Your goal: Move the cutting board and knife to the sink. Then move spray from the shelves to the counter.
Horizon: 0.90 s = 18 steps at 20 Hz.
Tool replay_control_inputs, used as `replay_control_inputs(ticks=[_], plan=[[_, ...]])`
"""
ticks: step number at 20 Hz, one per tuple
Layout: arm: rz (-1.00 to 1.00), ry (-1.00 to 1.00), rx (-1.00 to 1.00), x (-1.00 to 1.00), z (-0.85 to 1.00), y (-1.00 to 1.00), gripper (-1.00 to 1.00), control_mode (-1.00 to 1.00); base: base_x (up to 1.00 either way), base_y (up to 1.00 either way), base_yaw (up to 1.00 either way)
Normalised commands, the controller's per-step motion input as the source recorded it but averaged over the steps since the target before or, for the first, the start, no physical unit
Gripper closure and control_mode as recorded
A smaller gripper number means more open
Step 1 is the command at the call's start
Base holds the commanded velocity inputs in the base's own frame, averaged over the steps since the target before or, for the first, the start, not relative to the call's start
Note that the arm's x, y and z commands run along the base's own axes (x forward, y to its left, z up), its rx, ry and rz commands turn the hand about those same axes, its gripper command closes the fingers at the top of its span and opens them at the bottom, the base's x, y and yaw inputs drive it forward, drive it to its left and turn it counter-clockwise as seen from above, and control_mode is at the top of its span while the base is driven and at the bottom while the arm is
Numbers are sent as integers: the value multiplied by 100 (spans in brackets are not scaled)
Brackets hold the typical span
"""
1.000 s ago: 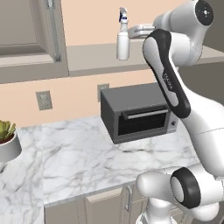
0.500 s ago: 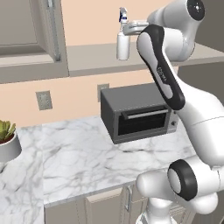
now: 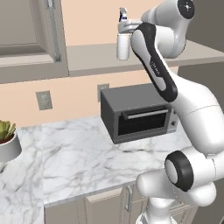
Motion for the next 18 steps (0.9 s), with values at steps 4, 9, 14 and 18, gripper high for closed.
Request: replay_control_inputs(ticks=[4, 9, 14, 18], plan=[[3, 0, 0, 28, 0, 1, -100, -100, 0, 0, 0], [3, 0, -1, 23, 0, 0, -100, -100, 0, 0, 0], [2, 0, -2, 24, 0, 0, -100, -100, 0, 0, 0], [0, 0, -4, 22, 0, 0, -100, -100, 0, 0, 0]])
